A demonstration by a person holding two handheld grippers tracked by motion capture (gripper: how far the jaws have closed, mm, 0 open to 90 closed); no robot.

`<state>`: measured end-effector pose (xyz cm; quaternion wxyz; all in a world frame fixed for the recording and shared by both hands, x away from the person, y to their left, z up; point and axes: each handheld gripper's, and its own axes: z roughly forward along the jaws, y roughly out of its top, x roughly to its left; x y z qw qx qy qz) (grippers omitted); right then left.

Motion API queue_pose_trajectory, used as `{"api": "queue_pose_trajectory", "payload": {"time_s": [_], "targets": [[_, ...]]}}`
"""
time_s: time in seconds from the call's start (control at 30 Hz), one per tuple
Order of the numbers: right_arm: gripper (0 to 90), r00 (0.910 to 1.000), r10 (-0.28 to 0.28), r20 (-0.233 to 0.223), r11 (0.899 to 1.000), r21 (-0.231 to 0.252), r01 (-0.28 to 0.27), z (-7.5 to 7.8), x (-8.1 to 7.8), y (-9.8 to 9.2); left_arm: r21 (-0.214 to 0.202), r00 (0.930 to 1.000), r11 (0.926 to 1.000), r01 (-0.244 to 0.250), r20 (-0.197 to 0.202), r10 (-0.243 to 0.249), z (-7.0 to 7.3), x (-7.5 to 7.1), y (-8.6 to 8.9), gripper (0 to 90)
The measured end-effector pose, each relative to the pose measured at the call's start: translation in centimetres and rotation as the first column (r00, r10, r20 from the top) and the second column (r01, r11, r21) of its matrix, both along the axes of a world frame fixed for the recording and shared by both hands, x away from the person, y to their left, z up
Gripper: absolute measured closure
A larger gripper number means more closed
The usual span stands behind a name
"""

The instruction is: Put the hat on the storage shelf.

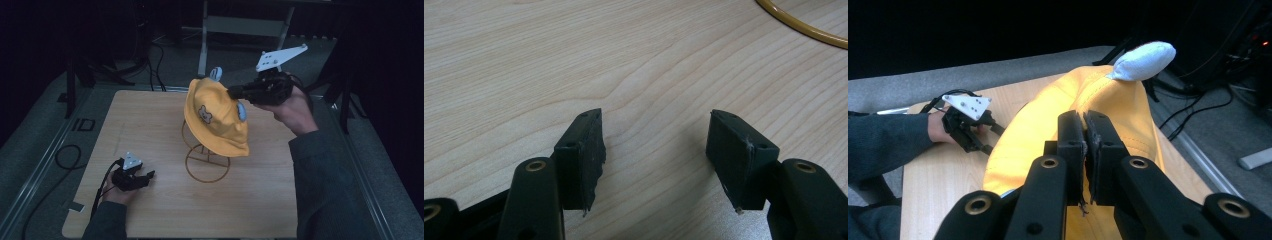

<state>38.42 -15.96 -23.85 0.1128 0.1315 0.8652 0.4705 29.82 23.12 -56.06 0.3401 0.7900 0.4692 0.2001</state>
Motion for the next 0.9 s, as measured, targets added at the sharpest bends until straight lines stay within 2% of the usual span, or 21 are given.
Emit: {"api": "queue_pose_trajectory", "payload": {"time_s": [0.17, 0.3, 0.5, 0.63, 0.67, 0.7, 0.73, 0.8, 0.9], "targets": [[86.1, 0.9998, 0.009, -0.02, 0.999, -0.048, -0.01, -1.2, 0.5, 1.7, -0.001, 1.0, 1.0, 0.0, -0.001, 0.0, 0.0, 0.0, 0.0, 40.3], [86.0, 0.9992, 0.016, -0.036, 0.998, -0.066, -0.018, -2.1, 0.8, 2.7, 0.0, 1.0, 1.0, 0.002, -0.002, -0.002, 0.0, 0.0, 0.0, 40.3], [86.0, 0.9976, 0.037, -0.059, 0.998, -0.055, -0.04, -2.7, 0.9, 3.5, 0.004, 1.0, 1.0, 0.005, -0.002, -0.005, 0.0, 0.0, 0.0, 40.3], [85.9, 0.997, 0.043, -0.065, 0.996, -0.07, -0.047, -3.2, 0.9, 4.2, 0.003, 1.0, 1.0, 0.004, -0.002, -0.004, 0.0, 0.0, 0.0, 40.3], [85.8, 0.9983, 0.028, -0.051, 0.995, -0.098, -0.032, -3.5, 0.9, 4.4, 0.003, 1.0, 1.0, 0.003, -0.001, -0.003, 0.0, 0.0, 0.0, 40.3], [85.8, 0.9983, 0.028, -0.051, 0.995, -0.098, -0.032, -3.5, 0.9, 4.4, 0.003, 1.0, 1.0, 0.003, -0.001, -0.003, 0.0, 0.0, 0.0, 40.3], [85.7, 0.9995, 0.004, -0.032, 0.991, -0.135, -0.008, -3.8, 1.0, 4.4, 0.003, 1.0, 1.0, 0.004, -0.003, -0.004, 0.0, 0.0, 0.0, 40.3], [85.4, 0.9995, -0.013, -0.029, 0.989, -0.148, 0.009, -4.0, 1.2, 4.2, 0.004, 1.0, 1.0, 0.005, -0.002, -0.005, 0.0, 0.0, 0.0, 40.3], [85.4, 0.9988, -0.029, -0.04, 0.99, -0.137, 0.023, -4.1, 1.4, 3.8, 0.004, 1.0, 1.0, 0.005, -0.003, -0.005, 0.0, 0.0, 0.0, 40.3]]}}
